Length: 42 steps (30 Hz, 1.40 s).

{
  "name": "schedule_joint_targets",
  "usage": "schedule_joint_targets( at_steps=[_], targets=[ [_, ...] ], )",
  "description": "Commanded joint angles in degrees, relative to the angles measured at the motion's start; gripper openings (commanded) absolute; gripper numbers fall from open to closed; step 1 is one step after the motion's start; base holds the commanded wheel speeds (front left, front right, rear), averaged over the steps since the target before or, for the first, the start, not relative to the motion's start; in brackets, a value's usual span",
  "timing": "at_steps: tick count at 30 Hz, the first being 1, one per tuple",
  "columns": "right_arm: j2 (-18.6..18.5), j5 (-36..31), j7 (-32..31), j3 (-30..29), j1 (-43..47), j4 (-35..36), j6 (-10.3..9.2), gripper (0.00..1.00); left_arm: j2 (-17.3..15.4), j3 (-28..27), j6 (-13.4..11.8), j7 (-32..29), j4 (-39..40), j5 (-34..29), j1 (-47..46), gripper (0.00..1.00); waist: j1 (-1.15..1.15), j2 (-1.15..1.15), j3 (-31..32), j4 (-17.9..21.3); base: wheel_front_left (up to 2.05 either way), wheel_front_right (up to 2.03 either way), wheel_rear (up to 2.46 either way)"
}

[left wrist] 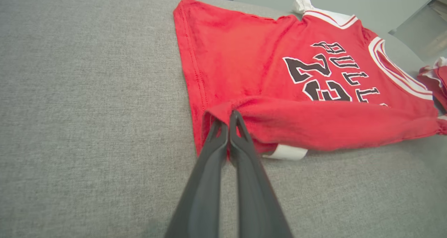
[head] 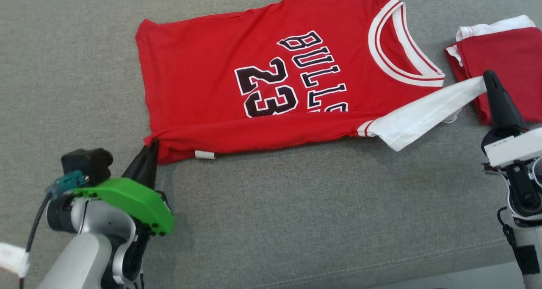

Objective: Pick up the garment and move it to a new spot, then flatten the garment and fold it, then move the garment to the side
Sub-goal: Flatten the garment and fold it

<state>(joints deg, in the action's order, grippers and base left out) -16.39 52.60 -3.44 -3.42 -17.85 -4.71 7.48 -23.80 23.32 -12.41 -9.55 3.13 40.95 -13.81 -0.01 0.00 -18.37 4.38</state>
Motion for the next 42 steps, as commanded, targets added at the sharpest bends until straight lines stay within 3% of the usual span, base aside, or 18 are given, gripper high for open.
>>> schedule_joint_targets(
  at_steps=[1, 13, 21, 22, 23, 24, 25, 28, 32, 35, 38, 42],
  targets=[
    [0.32, -0.86, -0.25, -0.13, -1.72, -1.67, 0.01, 0.0, 0.53, 0.85, 0.43, -1.33, -1.53, 0.19, -2.23, 0.0, 0.01, 0.0, 0.35, -1.3, 0.0, 0.0, 0.0],
    [0.01, -11.64, 0.26, -0.04, -19.18, -24.47, 0.01, 0.0, 6.7, 5.64, 5.62, -11.24, -24.33, 1.87, -21.69, 0.0, 0.01, 0.0, 0.24, -5.12, 0.0, 0.0, 0.0],
    [0.47, -16.92, 3.07, 3.16, -25.72, -35.65, 0.01, 0.0, 11.25, 6.94, 7.75, -14.52, -38.86, 3.73, -28.49, 0.0, 0.01, 0.0, -0.06, -5.74, 0.0, 0.0, 0.0],
    [0.36, -17.77, 4.08, 3.51, -26.39, -36.98, 0.01, 0.02, 11.87, 6.93, 8.02, -14.27, -40.47, 3.92, -29.24, 0.11, 0.01, 0.0, 0.03, -5.76, 0.0, 0.0, 0.0],
    [0.53, -18.43, 5.29, 3.94, -26.95, -37.98, 0.01, 0.63, 12.46, 6.74, 8.19, -13.88, -41.91, 4.24, -29.89, 0.44, 0.01, 0.0, 0.18, -5.76, 0.0, 0.0, 0.0],
    [0.85, -18.65, 6.13, 4.32, -27.32, -38.79, 0.01, 1.0, 12.82, 6.67, 8.48, -13.4, -43.0, 4.17, -30.48, 0.95, 0.01, 0.0, 0.36, -5.71, 0.0, 0.0, 0.0],
    [1.11, -18.84, 6.7, 5.48, -27.5, -38.95, 0.01, 1.0, 12.99, 6.78, 9.04, -12.81, -43.94, 4.1, -30.85, 1.0, 0.01, 0.0, 0.56, -5.59, 0.0, 0.0, 0.0],
    [-0.06, -18.02, 9.46, 8.35, -26.54, -36.67, 0.01, 1.0, 12.21, 6.47, 10.66, -8.88, -44.31, 3.31, -30.89, 1.0, 0.01, 0.0, 1.42, -5.06, 0.0, 0.0, 0.0],
    [-3.65, -18.49, 14.06, 12.84, -21.19, -29.21, -0.02, 1.0, 10.8, 3.24, 11.86, 1.12, -36.3, 4.89, -23.07, 1.0, 0.01, 0.0, 3.16, -3.26, 0.0, 0.0, 0.0],
    [-6.85, -16.98, 14.04, 12.68, -14.54, -22.53, -0.02, 1.0, 9.27, 1.52, 10.07, 4.23, -26.05, 6.6, -13.9, 1.0, 0.01, 0.0, 3.68, -3.32, 0.0, 0.0, 0.0],
    [-9.3, -16.83, 11.8, 11.11, -7.91, -16.7, 0.0, 1.0, 7.65, 0.76, 6.73, 5.3, -18.32, 6.81, -5.21, 1.0, 0.01, 0.0, 2.75, -3.01, 0.0, 0.0, 0.0],
    [-8.7, -18.27, 10.19, 7.56, -2.44, -12.94, 0.0, 1.0, 6.74, -0.86, 2.8, 11.09, -13.63, 3.4, -1.45, 1.0, 0.01, 0.0, 1.24, -2.67, 0.0, 0.0, 0.0]
  ],
)
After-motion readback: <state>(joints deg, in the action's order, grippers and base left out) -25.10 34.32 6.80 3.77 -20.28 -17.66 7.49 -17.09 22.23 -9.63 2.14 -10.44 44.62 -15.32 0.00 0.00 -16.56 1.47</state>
